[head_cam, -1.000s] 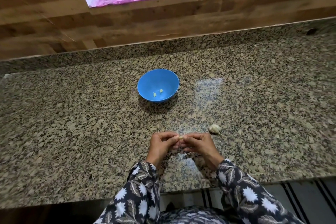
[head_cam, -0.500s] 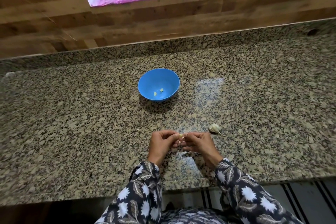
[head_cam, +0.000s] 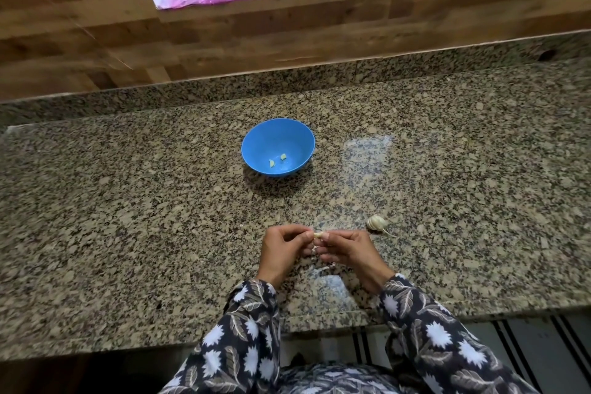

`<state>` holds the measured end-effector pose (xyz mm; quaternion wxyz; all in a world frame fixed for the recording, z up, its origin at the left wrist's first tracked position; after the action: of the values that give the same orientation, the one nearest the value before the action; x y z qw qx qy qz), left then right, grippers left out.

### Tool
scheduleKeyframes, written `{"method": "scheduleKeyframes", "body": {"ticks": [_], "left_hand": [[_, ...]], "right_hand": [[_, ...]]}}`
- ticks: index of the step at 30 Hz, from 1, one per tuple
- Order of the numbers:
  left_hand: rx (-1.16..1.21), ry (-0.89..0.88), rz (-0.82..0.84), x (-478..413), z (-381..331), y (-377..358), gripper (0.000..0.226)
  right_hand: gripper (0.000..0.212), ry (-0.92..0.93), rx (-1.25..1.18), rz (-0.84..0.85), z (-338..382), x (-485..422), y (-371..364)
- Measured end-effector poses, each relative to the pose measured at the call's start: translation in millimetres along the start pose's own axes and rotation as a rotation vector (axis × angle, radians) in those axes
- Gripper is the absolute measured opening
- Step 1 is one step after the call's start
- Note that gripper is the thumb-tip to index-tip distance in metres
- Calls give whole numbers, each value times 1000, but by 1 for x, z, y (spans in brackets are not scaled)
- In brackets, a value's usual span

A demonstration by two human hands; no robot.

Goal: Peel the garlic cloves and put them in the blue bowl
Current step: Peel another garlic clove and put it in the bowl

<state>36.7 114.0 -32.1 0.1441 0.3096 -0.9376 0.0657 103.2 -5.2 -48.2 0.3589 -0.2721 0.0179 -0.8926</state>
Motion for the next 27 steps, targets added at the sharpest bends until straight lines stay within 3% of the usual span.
{"method": "scheduleKeyframes", "body": {"ticks": [7,12,15,22,27], "left_hand": [[93,20,2,3,3,-2,12],[-432,-317,-37,8,-19,-6,24],[-509,-369,3,13,-19,-13,26],[-336,-304,-81,8,-14,-5,18],[171,-27,-150,3,12,8,16]], "right_hand": [[10,47,72,-85,7,1,3],[13,48,76,-176,9,1,6],[11,35,48,-188,7,1,10],[11,52,93,-149,7,0,5],[12,62,127,-171,2,-3,9]]}}
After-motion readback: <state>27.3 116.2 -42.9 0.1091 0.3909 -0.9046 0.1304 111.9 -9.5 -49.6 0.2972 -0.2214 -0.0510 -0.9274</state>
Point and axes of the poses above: each hand's wrist, its own x-axis away from the middle knuckle, its own y-axis out of the back of the hand, z = x × y, the point moved 10 cm from there along -x, towards the middle knuckle, and after that the axes turned 8 degrees about x, right-handed, at the moved point
